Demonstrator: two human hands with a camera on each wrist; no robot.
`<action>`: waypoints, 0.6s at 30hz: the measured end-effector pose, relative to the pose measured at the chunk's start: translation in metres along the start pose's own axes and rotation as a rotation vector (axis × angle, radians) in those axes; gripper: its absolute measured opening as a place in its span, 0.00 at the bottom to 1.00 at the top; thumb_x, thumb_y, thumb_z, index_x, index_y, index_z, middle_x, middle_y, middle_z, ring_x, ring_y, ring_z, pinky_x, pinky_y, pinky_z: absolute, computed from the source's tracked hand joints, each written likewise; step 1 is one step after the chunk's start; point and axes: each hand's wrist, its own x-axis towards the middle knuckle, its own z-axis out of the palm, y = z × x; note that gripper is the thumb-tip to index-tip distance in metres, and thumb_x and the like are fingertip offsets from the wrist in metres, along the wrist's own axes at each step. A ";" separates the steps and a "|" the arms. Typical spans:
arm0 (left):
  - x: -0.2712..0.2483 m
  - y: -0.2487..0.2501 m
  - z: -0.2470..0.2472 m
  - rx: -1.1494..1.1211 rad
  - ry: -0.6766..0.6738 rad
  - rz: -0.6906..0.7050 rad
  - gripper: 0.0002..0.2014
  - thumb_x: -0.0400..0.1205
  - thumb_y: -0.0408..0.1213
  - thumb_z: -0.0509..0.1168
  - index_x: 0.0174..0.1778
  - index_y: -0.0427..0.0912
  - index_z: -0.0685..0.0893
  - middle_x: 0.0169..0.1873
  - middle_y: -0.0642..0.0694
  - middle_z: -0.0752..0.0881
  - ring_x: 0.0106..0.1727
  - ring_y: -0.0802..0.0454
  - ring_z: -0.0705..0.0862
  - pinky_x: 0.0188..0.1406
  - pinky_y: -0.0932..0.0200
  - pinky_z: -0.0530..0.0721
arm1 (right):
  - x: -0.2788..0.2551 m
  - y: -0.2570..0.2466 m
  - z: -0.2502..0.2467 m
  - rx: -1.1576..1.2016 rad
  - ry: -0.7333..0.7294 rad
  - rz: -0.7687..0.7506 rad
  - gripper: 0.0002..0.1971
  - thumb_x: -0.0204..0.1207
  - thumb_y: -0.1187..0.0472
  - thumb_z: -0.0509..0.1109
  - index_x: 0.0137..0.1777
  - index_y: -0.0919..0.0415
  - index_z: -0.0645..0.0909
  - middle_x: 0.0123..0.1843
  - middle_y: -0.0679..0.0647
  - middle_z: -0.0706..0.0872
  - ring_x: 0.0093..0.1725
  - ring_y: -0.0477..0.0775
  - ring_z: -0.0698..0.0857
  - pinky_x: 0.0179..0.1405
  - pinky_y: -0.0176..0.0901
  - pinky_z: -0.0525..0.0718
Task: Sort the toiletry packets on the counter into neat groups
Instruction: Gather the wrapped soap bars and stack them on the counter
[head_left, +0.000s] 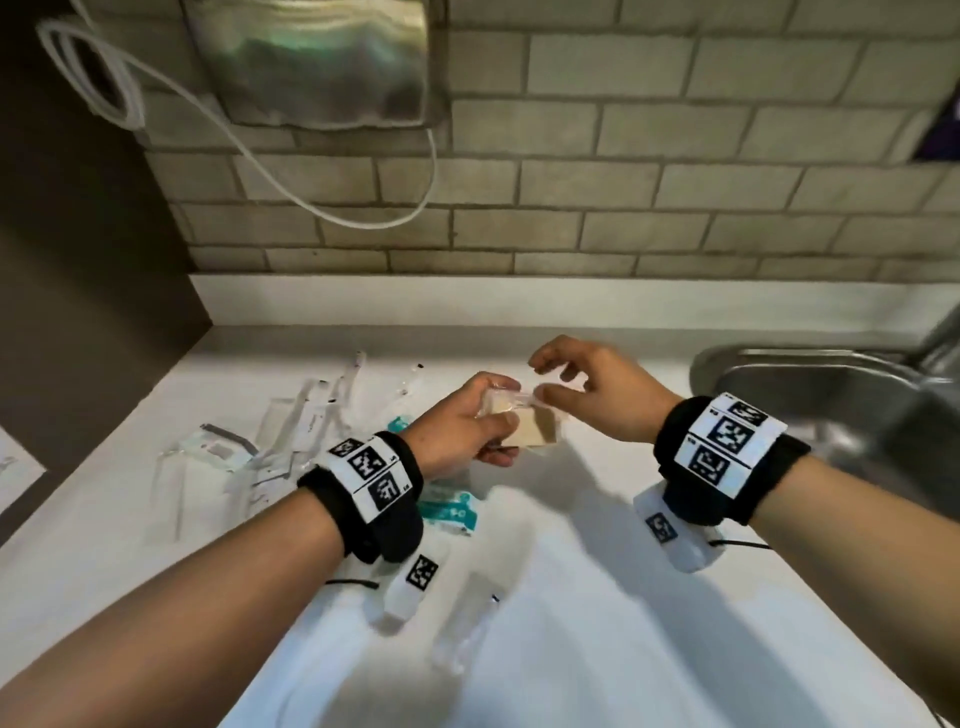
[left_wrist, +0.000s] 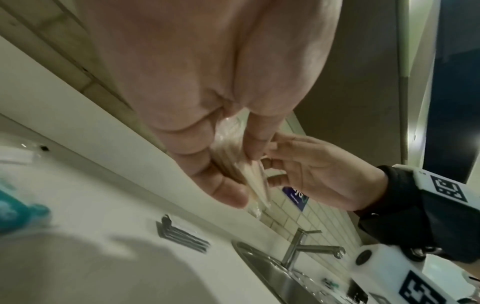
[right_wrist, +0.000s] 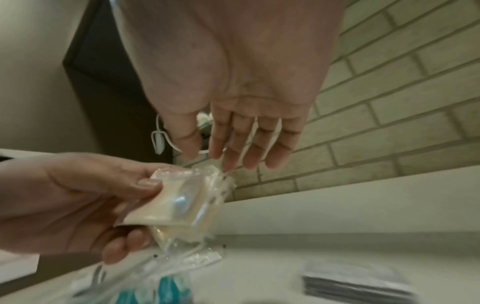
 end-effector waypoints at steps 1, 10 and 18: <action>0.003 -0.001 0.010 0.016 -0.017 -0.002 0.15 0.86 0.28 0.60 0.67 0.45 0.70 0.56 0.39 0.80 0.39 0.48 0.85 0.39 0.62 0.89 | -0.009 0.011 -0.004 -0.028 -0.052 0.047 0.25 0.73 0.54 0.77 0.69 0.53 0.75 0.58 0.46 0.81 0.44 0.35 0.78 0.41 0.30 0.75; 0.021 -0.032 0.072 0.603 -0.197 0.033 0.18 0.82 0.37 0.67 0.67 0.45 0.73 0.59 0.47 0.84 0.57 0.52 0.82 0.59 0.56 0.80 | -0.067 0.074 0.007 -0.208 -0.322 0.168 0.25 0.64 0.52 0.82 0.58 0.55 0.77 0.48 0.52 0.85 0.46 0.55 0.82 0.43 0.44 0.78; 0.017 -0.040 0.085 1.137 -0.221 -0.044 0.19 0.79 0.44 0.67 0.66 0.49 0.77 0.58 0.47 0.81 0.54 0.48 0.80 0.54 0.53 0.79 | -0.078 0.085 0.037 -0.336 -0.378 0.160 0.24 0.68 0.52 0.77 0.60 0.56 0.74 0.55 0.53 0.82 0.49 0.57 0.83 0.48 0.49 0.82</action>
